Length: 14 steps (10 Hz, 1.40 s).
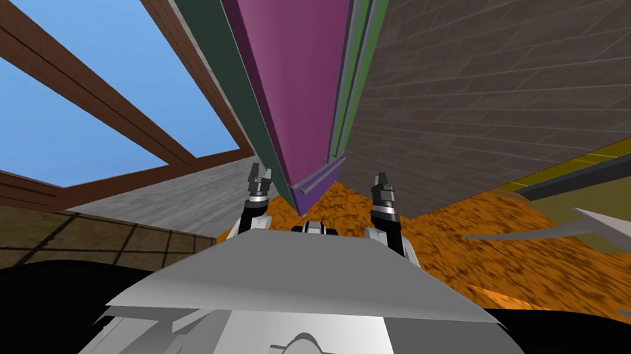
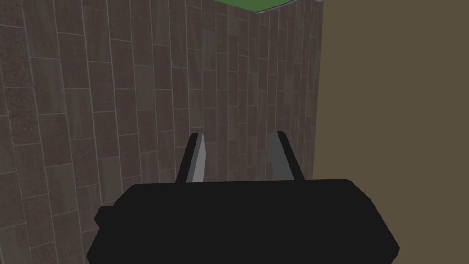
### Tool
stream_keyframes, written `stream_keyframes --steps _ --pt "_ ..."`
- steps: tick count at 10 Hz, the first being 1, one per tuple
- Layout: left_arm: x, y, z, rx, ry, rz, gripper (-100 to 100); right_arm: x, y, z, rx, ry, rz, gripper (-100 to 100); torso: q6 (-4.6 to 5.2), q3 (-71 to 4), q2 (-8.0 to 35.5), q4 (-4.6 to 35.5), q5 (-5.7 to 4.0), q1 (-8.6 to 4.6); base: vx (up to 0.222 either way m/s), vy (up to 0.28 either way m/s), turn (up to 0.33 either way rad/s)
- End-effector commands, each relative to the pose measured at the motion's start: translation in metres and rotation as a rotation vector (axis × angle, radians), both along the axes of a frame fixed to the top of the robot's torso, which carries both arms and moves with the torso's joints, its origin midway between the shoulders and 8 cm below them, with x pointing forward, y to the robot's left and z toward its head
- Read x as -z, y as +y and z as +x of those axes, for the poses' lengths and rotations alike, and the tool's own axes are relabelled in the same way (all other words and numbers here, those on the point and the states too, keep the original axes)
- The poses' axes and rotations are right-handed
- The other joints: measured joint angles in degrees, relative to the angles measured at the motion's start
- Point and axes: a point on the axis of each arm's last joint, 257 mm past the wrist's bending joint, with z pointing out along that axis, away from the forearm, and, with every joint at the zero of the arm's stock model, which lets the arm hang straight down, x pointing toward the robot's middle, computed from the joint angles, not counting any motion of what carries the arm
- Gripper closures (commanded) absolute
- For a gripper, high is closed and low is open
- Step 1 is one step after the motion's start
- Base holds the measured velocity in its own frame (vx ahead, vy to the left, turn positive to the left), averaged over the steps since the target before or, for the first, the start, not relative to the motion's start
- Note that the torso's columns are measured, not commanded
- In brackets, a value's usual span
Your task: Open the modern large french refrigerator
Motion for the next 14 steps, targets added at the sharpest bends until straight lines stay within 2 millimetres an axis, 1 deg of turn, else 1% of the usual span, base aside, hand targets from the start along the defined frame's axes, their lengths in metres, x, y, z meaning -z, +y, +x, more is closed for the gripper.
stream_keyframes --steps 1,5,6,8,9,10,11,12,13,14 --pt "0.014 0.011 0.009 0.007 0.008 -0.027 -100 0.000 0.000 0.000 0.000 0.000 0.000 0 0.00 0.0 0.1 0.0 0.01 0.05 0.112 -0.141 -0.016" --pt "0.036 0.031 0.023 0.010 0.018 -0.078 -100 0.000 0.000 0.000 0.000 0.000 0.000 0 0.00 0.0 0.0 0.0 0.02 0.11 0.105 -0.154 -0.002" --pt "0.040 0.037 0.026 0.009 0.019 -0.092 -100 0.000 0.000 0.000 0.000 0.000 0.000 0 0.31 -0.2 -0.3 -0.1 0.03 0.13 0.083 -0.134 0.036" --pt "0.051 0.048 0.032 0.006 0.021 -0.123 -100 0.000 0.000 0.000 0.000 0.000 0.000 0 0.83 -0.8 -1.3 -0.4 -0.03 -0.26 0.109 -0.144 0.018" --pt "0.052 0.053 0.035 0.006 0.014 -0.139 -100 0.000 0.000 0.000 0.000 0.000 0.000 0 1.12 -1.1 -1.7 -0.6 -0.11 -0.62 0.111 -0.164 0.025" --pt "0.057 0.054 0.036 0.003 0.025 -0.141 -100 0.000 0.000 0.000 0.000 0.000 0.000 0 1.50 -1.2 -1.9 -0.6 -0.21 -0.99 0.082 -0.093 0.027" --pt "0.063 0.061 0.039 -0.001 0.027 -0.159 -100 0.000 0.000 0.000 0.000 0.000 0.000 0 1.69 -1.3 -1.9 -0.6 -0.27 -1.13 0.064 -0.072 -0.007" --pt "0.064 0.061 0.039 -0.001 0.027 -0.159 -100 0.000 0.000 0.000 0.000 0.000 0.000 0 1.79 -1.3 -1.9 -0.6 -0.34 -1.25 0.037 -0.056 0.004" --pt "0.070 0.067 0.043 -0.006 0.030 -0.179 -100 0.000 0.000 0.000 0.000 0.000 0.000 0 1.87 -1.3 -1.9 -0.5 -0.43 -1.38 0.050 -0.071 0.008" --pt "0.070 0.067 0.043 -0.006 0.030 -0.179 -100 0.000 0.000 0.000 0.000 0.000 0.000 0 1.90 -1.3 -2.0 -0.5 -0.53 -1.54 0.048 -0.054 -0.004"
